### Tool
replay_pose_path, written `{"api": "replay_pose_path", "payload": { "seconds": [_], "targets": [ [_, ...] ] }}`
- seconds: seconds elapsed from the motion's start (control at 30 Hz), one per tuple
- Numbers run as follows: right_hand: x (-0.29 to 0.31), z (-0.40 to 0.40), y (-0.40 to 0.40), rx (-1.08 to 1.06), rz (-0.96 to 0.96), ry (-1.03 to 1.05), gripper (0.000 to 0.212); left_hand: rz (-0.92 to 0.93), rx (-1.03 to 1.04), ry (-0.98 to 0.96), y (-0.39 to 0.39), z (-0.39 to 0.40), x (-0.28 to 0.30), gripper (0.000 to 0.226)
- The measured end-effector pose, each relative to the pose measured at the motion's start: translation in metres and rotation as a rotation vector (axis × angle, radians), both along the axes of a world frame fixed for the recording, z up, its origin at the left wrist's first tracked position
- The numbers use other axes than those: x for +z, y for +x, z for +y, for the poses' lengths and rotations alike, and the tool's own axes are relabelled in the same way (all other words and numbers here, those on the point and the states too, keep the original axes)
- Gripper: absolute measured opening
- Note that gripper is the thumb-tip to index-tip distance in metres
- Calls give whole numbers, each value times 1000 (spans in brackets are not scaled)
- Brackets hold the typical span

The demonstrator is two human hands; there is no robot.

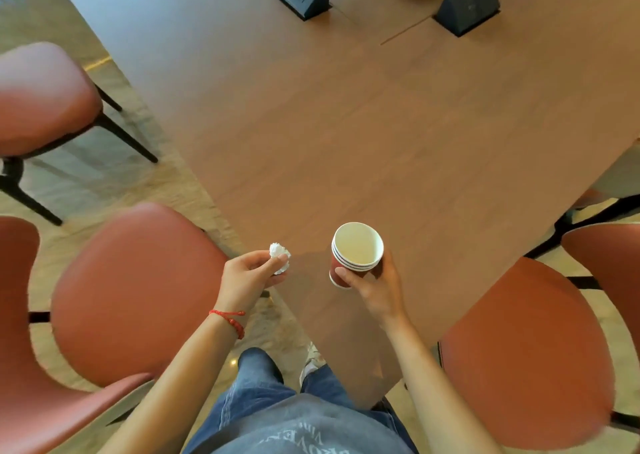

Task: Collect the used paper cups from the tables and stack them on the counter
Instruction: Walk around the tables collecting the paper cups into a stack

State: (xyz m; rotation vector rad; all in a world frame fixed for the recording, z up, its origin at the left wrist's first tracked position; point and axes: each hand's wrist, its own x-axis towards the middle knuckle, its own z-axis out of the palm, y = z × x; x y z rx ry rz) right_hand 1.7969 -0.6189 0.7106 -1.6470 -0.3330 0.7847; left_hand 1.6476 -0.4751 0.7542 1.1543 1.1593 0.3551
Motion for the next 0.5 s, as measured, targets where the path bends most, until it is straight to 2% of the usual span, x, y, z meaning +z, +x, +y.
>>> {"api": "replay_pose_path", "payload": {
  "seconds": [0.23,0.4,0.5],
  "targets": [
    [8,30,-41,248,19,41,62,-26,243,31,-71,-16,6,11],
    [11,49,-102,492,-21,3,60,-57,442,38,-147,-28,7,4],
    [16,60,-147,615,-43,-7,59,-69,565,43,-202,-41,5,7]
  ]
}}
